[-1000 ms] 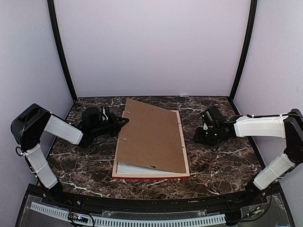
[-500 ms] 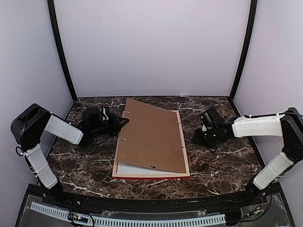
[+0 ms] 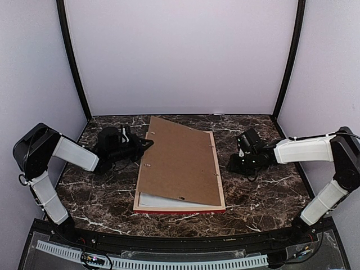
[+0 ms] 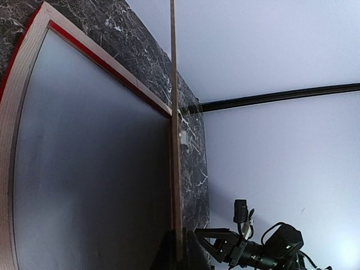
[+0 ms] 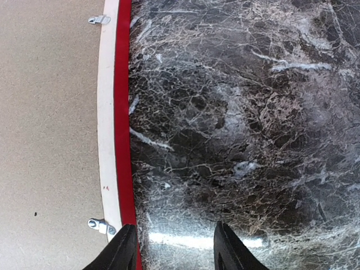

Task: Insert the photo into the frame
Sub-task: Place the backboard on the frame body.

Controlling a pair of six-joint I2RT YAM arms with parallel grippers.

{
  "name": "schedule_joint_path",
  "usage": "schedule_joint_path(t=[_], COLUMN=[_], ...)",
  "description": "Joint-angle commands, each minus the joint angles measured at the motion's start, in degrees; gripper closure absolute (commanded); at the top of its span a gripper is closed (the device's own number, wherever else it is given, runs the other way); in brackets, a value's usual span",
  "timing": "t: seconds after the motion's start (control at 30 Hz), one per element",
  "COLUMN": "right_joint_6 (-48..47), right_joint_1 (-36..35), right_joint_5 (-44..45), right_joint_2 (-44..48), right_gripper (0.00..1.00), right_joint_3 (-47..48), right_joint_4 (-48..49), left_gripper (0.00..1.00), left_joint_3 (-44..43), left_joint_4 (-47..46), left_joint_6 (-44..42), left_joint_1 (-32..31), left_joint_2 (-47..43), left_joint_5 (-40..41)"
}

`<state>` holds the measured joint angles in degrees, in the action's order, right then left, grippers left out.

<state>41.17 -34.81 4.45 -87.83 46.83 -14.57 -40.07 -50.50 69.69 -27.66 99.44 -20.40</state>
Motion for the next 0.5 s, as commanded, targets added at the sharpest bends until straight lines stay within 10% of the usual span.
schedule_joint_path(t=[0.0, 0.47], right_joint_6=[0.22, 0.49], right_joint_1=[0.28, 0.27], right_joint_5=[-0.23, -0.38], right_joint_2=[-0.41, -0.63], right_gripper=[0.53, 0.53], right_joint_3=[-0.92, -1.80], right_joint_4=[1.80, 2.50], left_gripper=[1.00, 1.00], left_joint_3=[-1.23, -2.84], left_joint_4=[-3.07, 2.05], left_joint_6=[-1.69, -5.44], left_joint_1=[0.16, 0.62], left_joint_2=[-1.38, -1.89], left_joint_5=[0.35, 0.68])
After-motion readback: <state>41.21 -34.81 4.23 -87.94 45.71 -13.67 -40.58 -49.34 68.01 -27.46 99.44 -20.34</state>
